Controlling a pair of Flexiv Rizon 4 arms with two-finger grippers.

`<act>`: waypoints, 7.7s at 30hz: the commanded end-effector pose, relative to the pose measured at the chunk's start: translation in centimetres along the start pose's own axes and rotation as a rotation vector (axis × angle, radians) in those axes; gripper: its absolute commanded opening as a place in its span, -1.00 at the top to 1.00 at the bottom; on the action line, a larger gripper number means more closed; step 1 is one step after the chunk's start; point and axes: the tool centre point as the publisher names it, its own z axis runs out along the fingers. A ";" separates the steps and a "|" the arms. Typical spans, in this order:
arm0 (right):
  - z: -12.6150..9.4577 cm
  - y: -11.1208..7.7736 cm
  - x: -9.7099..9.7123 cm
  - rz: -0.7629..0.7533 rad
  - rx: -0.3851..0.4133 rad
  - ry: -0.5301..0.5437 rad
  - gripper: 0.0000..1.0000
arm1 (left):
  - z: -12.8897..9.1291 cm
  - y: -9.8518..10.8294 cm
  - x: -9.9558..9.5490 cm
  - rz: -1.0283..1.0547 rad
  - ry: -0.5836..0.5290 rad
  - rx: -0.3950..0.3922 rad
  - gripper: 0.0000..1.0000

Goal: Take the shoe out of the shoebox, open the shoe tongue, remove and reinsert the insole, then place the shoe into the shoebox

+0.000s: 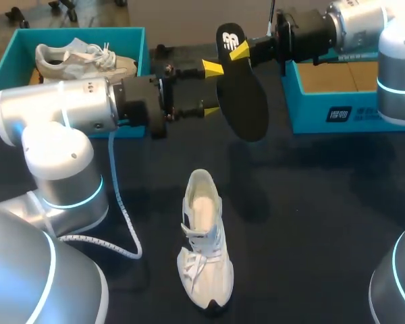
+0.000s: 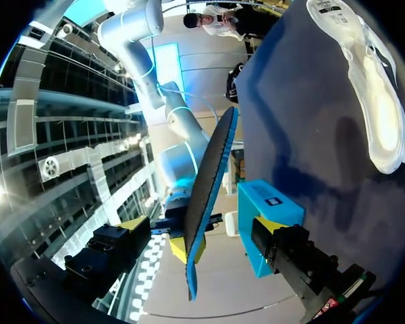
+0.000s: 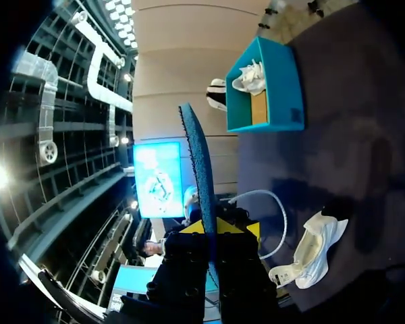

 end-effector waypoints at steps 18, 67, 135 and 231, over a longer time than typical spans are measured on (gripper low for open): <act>0.0 0.0 0.1 0.002 -0.001 -0.003 1.00 | 3.5 -0.6 -1.3 0.038 -0.020 0.019 -0.59; 0.0 0.0 0.1 0.002 -0.001 -0.003 1.00 | 3.3 -0.6 -2.1 0.054 -0.006 -0.011 1.00; -5.1 -2.5 -1.6 -0.055 -0.116 0.033 -1.00 | -9.8 -4.5 -2.7 -1.462 0.186 0.005 1.00; -2.6 -4.8 3.5 -0.117 -0.161 -0.822 -1.00 | -5.1 -4.7 9.5 -3.294 0.208 0.050 1.00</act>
